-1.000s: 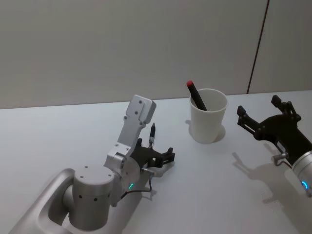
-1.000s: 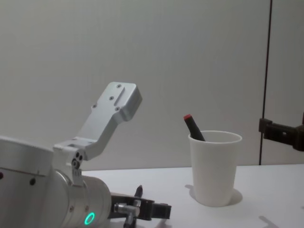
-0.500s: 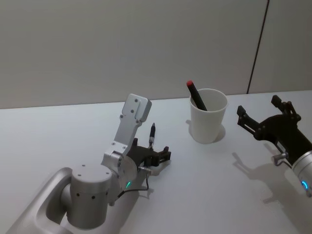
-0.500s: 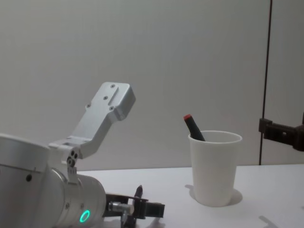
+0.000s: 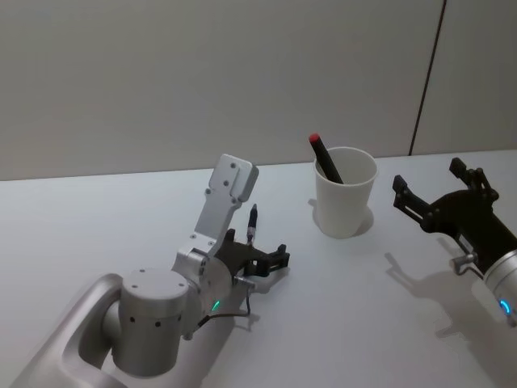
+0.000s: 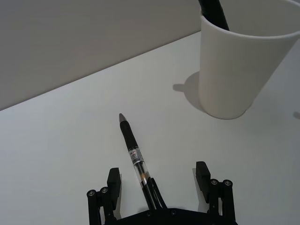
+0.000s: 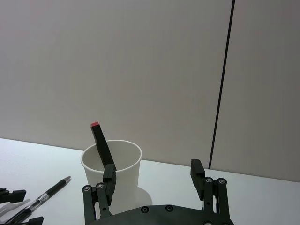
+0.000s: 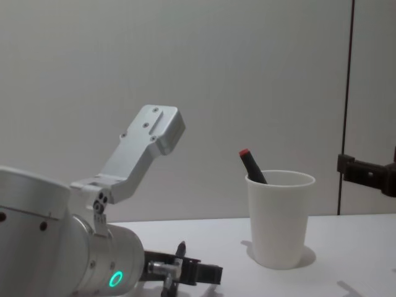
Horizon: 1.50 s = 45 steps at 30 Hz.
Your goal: Place the pen into the pen holder.
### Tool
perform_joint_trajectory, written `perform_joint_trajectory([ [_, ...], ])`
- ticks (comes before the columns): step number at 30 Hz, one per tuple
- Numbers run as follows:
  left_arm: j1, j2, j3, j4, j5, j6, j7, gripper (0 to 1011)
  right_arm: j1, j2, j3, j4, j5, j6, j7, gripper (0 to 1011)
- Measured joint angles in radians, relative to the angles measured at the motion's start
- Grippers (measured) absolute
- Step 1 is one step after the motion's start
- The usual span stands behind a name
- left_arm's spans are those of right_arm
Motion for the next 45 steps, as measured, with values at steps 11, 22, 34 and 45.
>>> perform_joint_trajectory([
  [11, -0.001, -0.008, 0.0, -0.002, 0.009, 0.012, -0.006, 1001, 0.0, 0.0, 0.0, 0.0, 0.0, 0.0, 0.0, 1002],
  [22, 0.002, -0.015, -0.006, -0.003, 0.008, 0.022, 0.004, 1001, 0.0, 0.0, 0.0, 0.0, 0.0, 0.0, 0.0, 1001],
  [34, 0.006, -0.023, -0.015, 0.001, -0.015, 0.025, 0.012, 1001, 0.0, 0.0, 0.0, 0.0, 0.0, 0.0, 0.0, 1001],
  [45, 0.007, -0.027, -0.019, 0.003, -0.025, 0.025, 0.013, 942, 0.0, 0.0, 0.0, 0.0, 0.0, 0.0, 0.0, 1002],
])
